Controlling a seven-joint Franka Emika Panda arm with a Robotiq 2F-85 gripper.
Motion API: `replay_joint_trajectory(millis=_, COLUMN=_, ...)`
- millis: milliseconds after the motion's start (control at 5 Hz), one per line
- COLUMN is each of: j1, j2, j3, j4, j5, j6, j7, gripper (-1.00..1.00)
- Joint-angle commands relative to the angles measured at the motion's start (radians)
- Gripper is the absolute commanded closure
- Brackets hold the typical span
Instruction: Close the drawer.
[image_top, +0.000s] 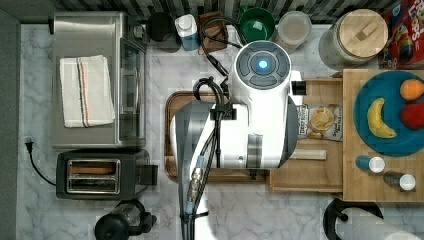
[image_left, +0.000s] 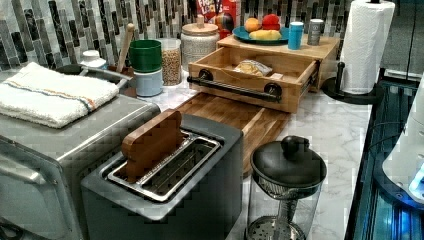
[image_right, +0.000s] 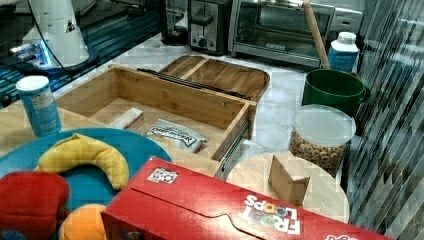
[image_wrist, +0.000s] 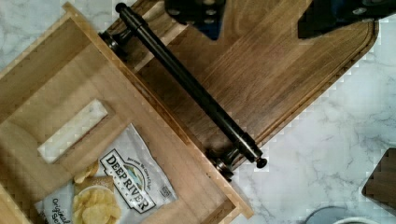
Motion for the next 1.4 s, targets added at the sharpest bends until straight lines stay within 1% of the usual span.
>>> replay_joint_trajectory(millis=200, j1=-0.002, j2=0.001, j3=0.002, j4=0.0, j5=-0.002, j6=0.001, j7=-0.012, gripper=1.0)
replay_joint_trajectory(millis=400, j1=-0.002, j2=0.001, j3=0.002, j4=0.0, j5=-0.002, j6=0.001, j7=-0.012, gripper=1.0)
replay_joint_trajectory(millis=600, j1=0.0, j2=0.009, j3=0.014, j4=-0.012, j5=0.071, j6=0.007, j7=-0.069, gripper=-1.0)
replay_joint_trajectory(millis=800, j1=0.012, j2=0.043, j3=0.037, j4=0.014, j5=0.156, j6=-0.009, j7=-0.178, gripper=-1.0)
replay_joint_trajectory(millis=1000, j1=0.032, j2=0.055, j3=0.074, j4=-0.003, j5=0.148, j6=0.027, j7=-0.32, gripper=-1.0)
replay_joint_trajectory(millis=1200, j1=0.05, j2=0.093, j3=0.102, j4=0.031, j5=0.124, j6=-0.012, j7=-0.447, gripper=-1.0)
replay_joint_trajectory(millis=1400, j1=0.052, j2=0.101, j3=0.122, j4=0.003, j5=0.102, j6=0.006, j7=-0.526, gripper=-1.0)
